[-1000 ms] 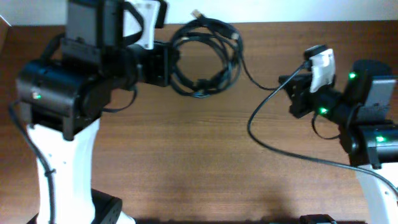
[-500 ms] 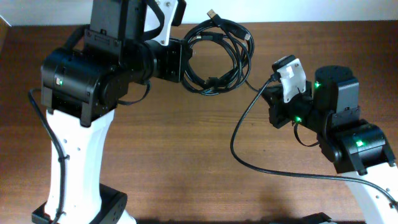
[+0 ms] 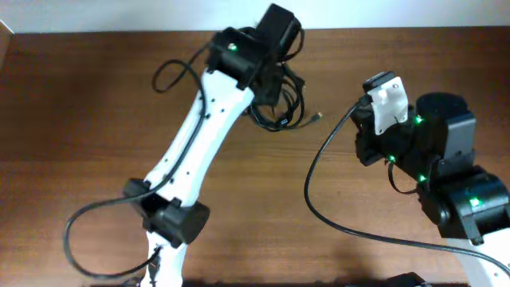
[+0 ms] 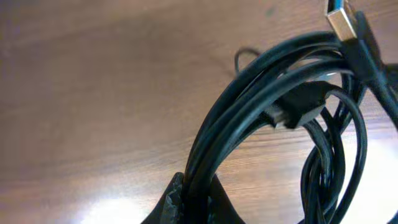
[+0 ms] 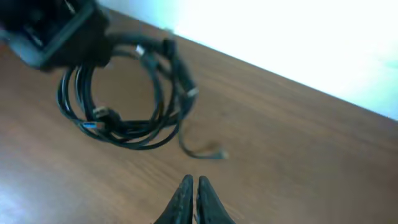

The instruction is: Untangle cables

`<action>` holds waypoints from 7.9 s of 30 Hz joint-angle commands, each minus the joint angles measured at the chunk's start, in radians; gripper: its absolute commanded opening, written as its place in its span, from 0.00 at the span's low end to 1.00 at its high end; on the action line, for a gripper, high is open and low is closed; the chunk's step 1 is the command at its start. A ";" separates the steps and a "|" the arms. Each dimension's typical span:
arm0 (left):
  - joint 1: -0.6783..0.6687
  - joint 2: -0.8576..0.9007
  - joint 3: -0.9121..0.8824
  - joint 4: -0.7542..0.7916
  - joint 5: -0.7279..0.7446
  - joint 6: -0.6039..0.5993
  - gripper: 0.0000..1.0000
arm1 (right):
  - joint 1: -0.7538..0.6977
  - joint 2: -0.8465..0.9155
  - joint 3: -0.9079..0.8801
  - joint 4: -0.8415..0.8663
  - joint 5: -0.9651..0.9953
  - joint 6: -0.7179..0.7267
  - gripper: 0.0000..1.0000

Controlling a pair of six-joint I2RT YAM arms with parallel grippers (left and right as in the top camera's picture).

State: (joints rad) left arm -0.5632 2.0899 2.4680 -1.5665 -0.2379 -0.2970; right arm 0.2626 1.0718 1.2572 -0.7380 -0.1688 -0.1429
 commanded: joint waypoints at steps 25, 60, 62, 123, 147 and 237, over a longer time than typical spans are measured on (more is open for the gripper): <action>-0.036 0.021 0.382 0.619 -0.819 -0.032 1.00 | 0.005 -0.032 0.053 -0.041 0.103 -0.030 0.05; 0.097 -0.462 -1.333 0.684 0.277 0.626 0.99 | 0.005 -0.031 0.053 -0.168 0.084 -0.033 0.05; 0.097 -0.462 -1.333 0.702 0.093 0.502 0.99 | 0.005 -0.031 0.053 -0.171 0.083 -0.033 0.05; 0.177 -0.710 -0.449 0.188 0.415 0.570 0.00 | 0.031 0.127 0.053 -0.196 -0.112 -0.037 0.05; 0.178 -0.561 -0.292 0.248 0.184 0.488 0.00 | 0.371 0.344 0.053 0.571 -0.219 0.362 0.99; -0.006 -0.566 -0.216 0.301 -0.283 0.380 0.00 | 0.444 0.408 0.181 0.549 -0.113 0.514 1.00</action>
State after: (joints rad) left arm -0.5701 1.5459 2.2250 -1.2747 -0.4877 0.0883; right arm 0.7036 1.4540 1.4197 -0.2111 -0.2100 0.2871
